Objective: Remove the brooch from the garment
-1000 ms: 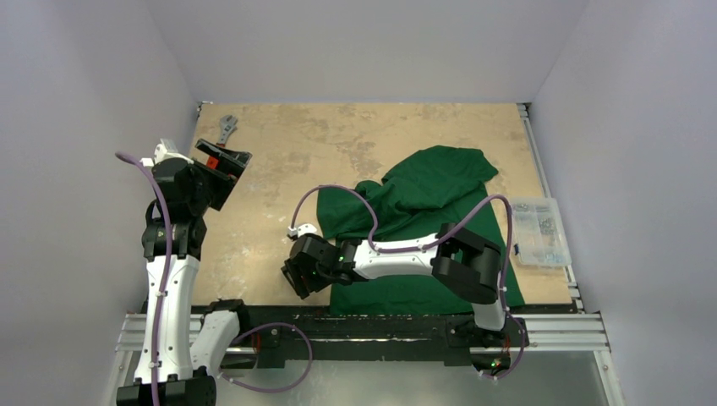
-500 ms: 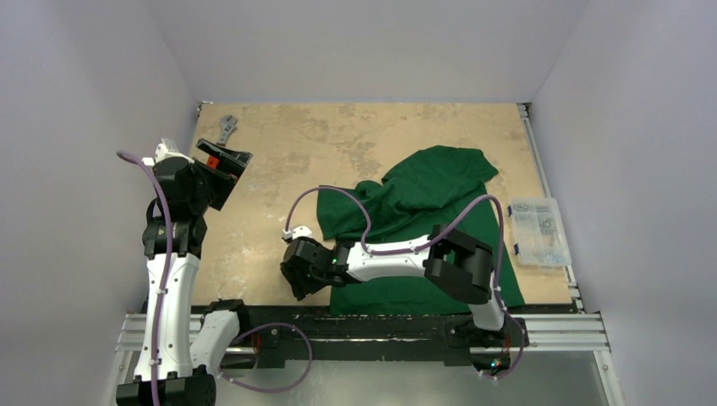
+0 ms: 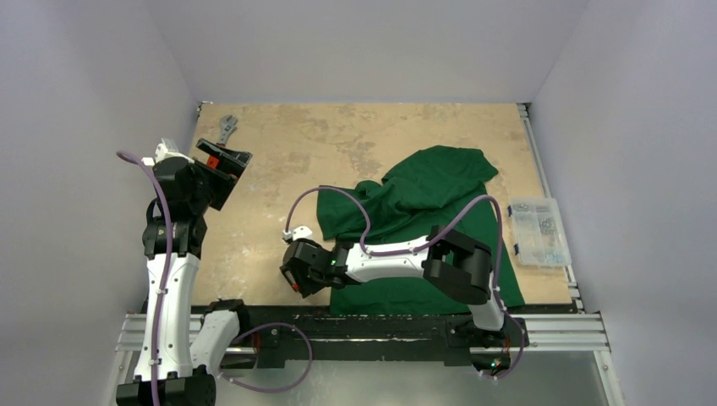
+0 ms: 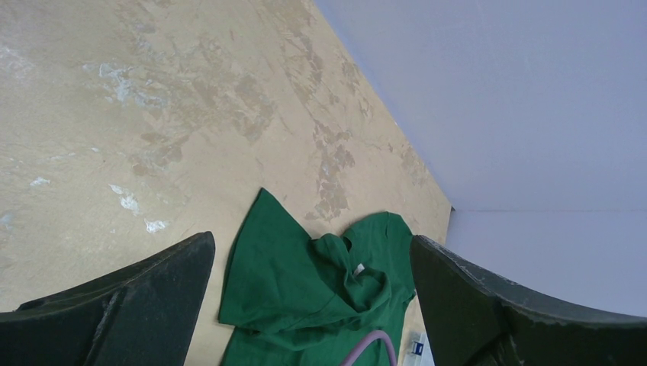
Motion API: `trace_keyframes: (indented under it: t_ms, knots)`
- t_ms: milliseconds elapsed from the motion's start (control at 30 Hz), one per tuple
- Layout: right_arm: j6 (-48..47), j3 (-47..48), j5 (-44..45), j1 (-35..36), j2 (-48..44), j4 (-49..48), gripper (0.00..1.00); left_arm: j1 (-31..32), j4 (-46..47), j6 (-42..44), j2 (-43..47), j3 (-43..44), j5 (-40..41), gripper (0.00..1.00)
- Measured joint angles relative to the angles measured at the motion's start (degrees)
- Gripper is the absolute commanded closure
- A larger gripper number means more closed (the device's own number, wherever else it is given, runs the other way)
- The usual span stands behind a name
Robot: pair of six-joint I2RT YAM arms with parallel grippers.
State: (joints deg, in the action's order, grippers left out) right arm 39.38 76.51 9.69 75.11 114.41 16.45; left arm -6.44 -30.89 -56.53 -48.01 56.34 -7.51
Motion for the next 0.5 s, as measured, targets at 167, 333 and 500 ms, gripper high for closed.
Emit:
trace_keyframes:
  t_ms: [167, 333, 500]
  knots:
    - [-0.5, 0.0, 0.0, 0.0, 0.1, 0.0, 0.66, 0.0, 0.0, 0.0, 0.0, 0.0, 0.0, 0.0]
    - [-1.1, 0.0, 0.3, 0.0, 0.1, -0.1, 0.76, 0.0, 0.0, 0.0, 0.0, 0.0, 0.0, 0.0]
    - [-1.5, -0.8, 0.2, 0.0, -0.5, -0.3, 0.57, 0.0, 0.6, -0.1, 0.0, -0.3, 0.0, 0.0]
